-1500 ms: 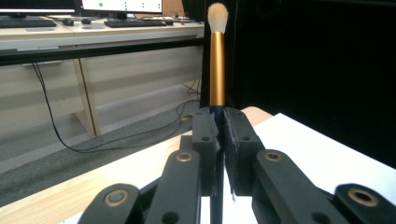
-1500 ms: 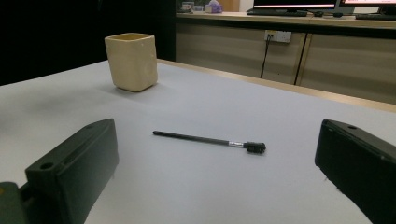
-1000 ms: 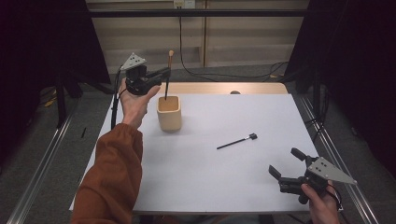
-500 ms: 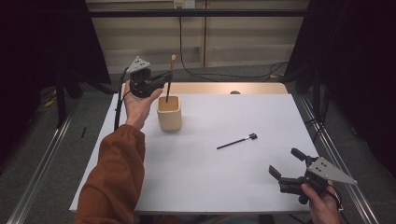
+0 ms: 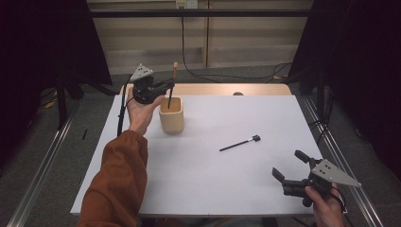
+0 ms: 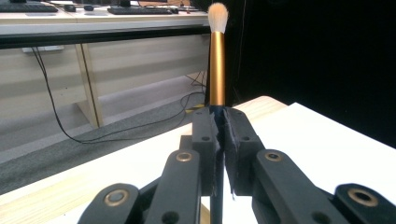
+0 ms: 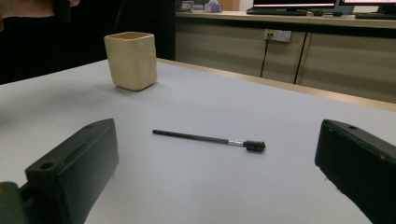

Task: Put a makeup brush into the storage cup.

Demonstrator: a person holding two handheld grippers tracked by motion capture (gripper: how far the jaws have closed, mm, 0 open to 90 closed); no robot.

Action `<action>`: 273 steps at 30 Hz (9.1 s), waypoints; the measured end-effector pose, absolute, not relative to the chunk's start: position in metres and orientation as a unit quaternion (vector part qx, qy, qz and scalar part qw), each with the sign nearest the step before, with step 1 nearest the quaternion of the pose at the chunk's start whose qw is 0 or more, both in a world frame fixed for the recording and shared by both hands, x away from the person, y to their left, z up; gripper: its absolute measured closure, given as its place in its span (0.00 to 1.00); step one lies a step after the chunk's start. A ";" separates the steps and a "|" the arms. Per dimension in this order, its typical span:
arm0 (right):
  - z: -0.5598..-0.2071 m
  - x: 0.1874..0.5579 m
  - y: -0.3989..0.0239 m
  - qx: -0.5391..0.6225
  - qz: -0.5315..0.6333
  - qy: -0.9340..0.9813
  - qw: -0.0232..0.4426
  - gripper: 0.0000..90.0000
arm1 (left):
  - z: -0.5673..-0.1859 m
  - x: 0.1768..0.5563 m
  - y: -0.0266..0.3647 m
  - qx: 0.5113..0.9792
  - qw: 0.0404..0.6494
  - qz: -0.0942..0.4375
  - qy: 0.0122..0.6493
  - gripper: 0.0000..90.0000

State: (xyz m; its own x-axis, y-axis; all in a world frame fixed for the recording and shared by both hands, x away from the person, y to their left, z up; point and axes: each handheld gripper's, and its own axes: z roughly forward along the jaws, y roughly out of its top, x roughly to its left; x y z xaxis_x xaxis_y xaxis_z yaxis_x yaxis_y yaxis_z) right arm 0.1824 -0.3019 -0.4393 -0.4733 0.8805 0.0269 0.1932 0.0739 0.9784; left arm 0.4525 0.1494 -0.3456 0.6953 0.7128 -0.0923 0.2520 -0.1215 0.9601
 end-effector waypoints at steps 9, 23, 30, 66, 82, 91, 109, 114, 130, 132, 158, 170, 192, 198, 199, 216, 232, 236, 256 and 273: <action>-0.439 0.182 -0.302 0.403 0.547 0.663 0.314 0.00 | -0.352 0.452 0.148 0.726 0.567 0.201 0.333 0.93; -0.439 0.182 -0.302 0.402 0.546 0.664 0.314 0.00 | -0.368 0.451 0.149 0.733 0.558 0.195 0.337 0.93; -0.439 0.182 -0.302 0.402 0.546 0.664 0.314 0.00 | -0.376 0.452 0.150 0.735 0.554 0.192 0.341 0.93; -0.439 0.182 -0.302 0.404 0.546 0.663 0.314 0.00 | -0.397 0.448 0.150 0.745 0.540 0.176 0.349 0.92; -0.439 0.182 -0.302 0.403 0.546 0.663 0.315 0.00 | -0.400 0.450 0.149 0.739 0.546 0.171 0.357 0.34; -0.439 0.182 -0.302 0.404 0.545 0.664 0.314 0.00 | -0.398 0.449 0.152 0.738 0.546 0.176 0.356 0.10; -0.440 0.183 -0.302 0.404 0.545 0.664 0.313 0.00 | -0.393 0.439 0.161 0.735 0.546 0.184 0.357 0.04; -0.440 0.183 -0.301 0.404 0.546 0.664 0.313 0.00 | -0.393 0.431 0.165 0.735 0.538 0.200 0.360 0.04; -0.440 0.183 -0.302 0.405 0.545 0.664 0.313 0.00 | -0.394 0.400 0.180 0.741 0.527 0.215 0.357 0.03; -0.440 0.183 -0.302 0.405 0.545 0.664 0.313 0.00 | -0.394 0.395 0.181 0.739 0.525 0.220 0.359 0.03; -0.440 0.183 -0.301 0.405 0.545 0.664 0.313 0.00 | -0.406 0.332 0.203 0.720 0.539 0.237 0.368 0.02; -0.440 0.183 -0.301 0.404 0.545 0.664 0.314 0.00 | -0.408 0.306 0.204 0.714 0.543 0.243 0.369 0.02; -0.439 0.184 -0.301 0.406 0.547 0.662 0.314 0.00 | -0.432 0.258 0.215 0.720 0.540 0.230 0.369 0.02; -0.439 0.184 -0.301 0.404 0.549 0.662 0.311 0.00 | -0.432 0.258 0.215 0.717 0.544 0.225 0.373 0.02; -0.439 0.184 -0.301 0.404 0.549 0.663 0.311 0.00 | -0.432 0.259 0.216 0.718 0.545 0.225 0.369 0.02; -0.435 0.196 -0.297 0.403 0.563 0.659 0.295 0.00 | -0.432 0.258 0.217 0.715 0.550 0.217 0.373 0.02; -0.423 0.223 -0.293 0.396 0.566 0.658 0.300 0.00 | -0.430 0.256 0.216 0.715 0.556 0.219 0.364 0.02; -0.416 0.234 -0.293 0.390 0.569 0.657 0.304 0.00 | -0.431 0.257 0.215 0.715 0.556 0.216 0.364 0.02; -0.395 0.292 -0.292 0.381 0.548 0.678 0.308 0.00 | -0.430 0.257 0.216 0.718 0.558 0.213 0.358 0.02; -0.367 0.341 -0.285 0.364 0.532 0.687 0.336 0.00 | -0.430 0.259 0.222 0.716 0.555 0.215 0.365 0.02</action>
State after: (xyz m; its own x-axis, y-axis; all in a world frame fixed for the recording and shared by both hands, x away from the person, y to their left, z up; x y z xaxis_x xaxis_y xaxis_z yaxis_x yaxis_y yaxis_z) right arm 0.3406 -0.2847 -0.3666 -0.5088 0.8577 -0.0740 0.1434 0.1692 0.9751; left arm 0.2593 0.2222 -0.4302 0.6413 0.7612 -0.0965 0.2828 -0.1176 0.9519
